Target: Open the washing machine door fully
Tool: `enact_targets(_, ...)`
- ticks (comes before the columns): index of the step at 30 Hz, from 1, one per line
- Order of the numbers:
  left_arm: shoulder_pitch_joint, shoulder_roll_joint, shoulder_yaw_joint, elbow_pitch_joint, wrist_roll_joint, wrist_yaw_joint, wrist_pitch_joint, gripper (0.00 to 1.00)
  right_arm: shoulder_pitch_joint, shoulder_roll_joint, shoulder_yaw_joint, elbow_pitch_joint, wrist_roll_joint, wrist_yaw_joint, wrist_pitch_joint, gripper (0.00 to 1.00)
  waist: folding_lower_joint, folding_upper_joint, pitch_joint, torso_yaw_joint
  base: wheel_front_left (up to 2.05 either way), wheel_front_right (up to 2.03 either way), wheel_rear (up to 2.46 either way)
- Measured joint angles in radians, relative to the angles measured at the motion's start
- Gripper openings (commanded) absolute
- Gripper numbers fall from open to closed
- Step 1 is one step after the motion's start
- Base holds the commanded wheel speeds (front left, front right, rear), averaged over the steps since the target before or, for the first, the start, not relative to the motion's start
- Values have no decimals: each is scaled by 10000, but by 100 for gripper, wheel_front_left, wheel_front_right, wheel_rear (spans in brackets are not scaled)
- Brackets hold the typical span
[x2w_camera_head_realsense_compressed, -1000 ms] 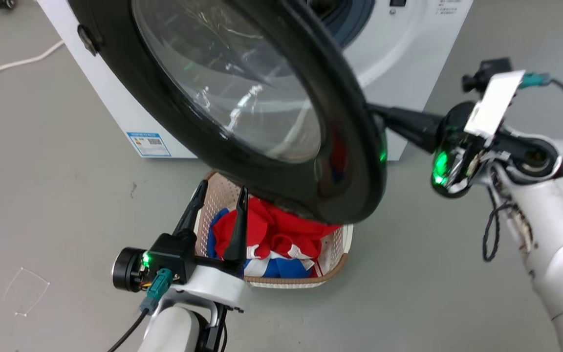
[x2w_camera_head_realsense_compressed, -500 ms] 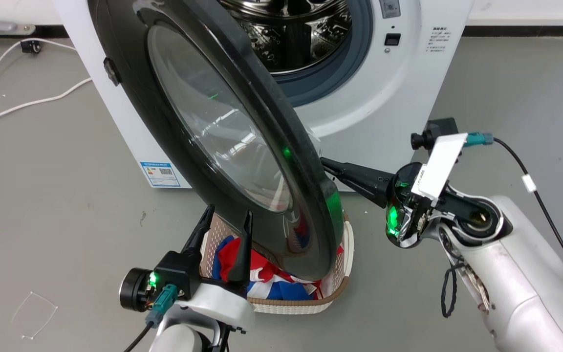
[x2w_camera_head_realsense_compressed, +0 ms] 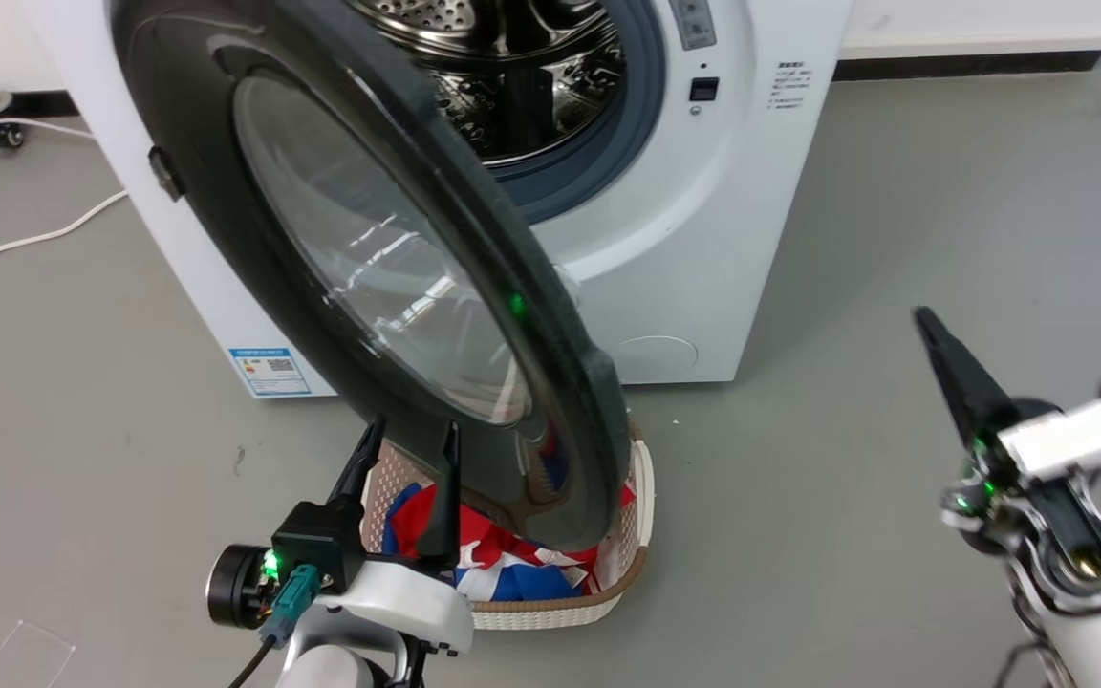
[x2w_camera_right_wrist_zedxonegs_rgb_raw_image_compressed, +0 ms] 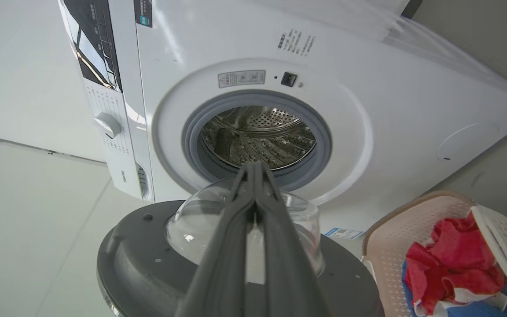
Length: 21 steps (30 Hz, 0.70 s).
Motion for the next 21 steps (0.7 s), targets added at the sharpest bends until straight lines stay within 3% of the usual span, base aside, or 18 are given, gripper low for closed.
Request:
enact_targets(2,32,23,38,44,13,0,0,100,564,-232,-188,-364,-217,0,-460,0,1,0,-48,-86,0,0,0)
enact_targets(3,60,29,71,38,15,4,0,100,806,-355,-224,-527,-470,0,-721,29,0,0,-70,-128,0,0,0)
enact_targets(4,97,35,92,35,13,10,0,100,1023,-485,-245,-696,-805,0,-1020,29,0,0,-85,-179,0,0,0)
enact_targets(5,127,36,109,38,17,10,0,100,1229,-617,-261,-848,-1147,0,-1331,82,1,0,-100,-225,0,0,0)
enact_targets(6,137,35,123,42,19,10,0,100,1425,-754,-234,-972,-1586,0,-1647,100,0,0,-114,-259,0,0,0)
enact_targets(9,182,33,186,36,25,40,0,100,1894,-1118,-144,-1277,-3359,0,-2767,100,1,0,-151,-330,0,0,0)
enact_targets(13,309,33,291,50,21,58,0,100,2215,-1097,-610,-1436,-6201,2,-3271,100,1,0,-238,-416,0,0,0)
enact_targets(17,319,31,316,65,23,56,0,100,2581,-497,-1676,-1870,-9611,2,-3346,100,1,0,-322,-412,0,0,0)
enact_targets(21,320,33,332,77,42,56,0,100,3037,558,-2474,-2876,-12303,2,-2926,100,1,0,-336,-348,0,0,0)
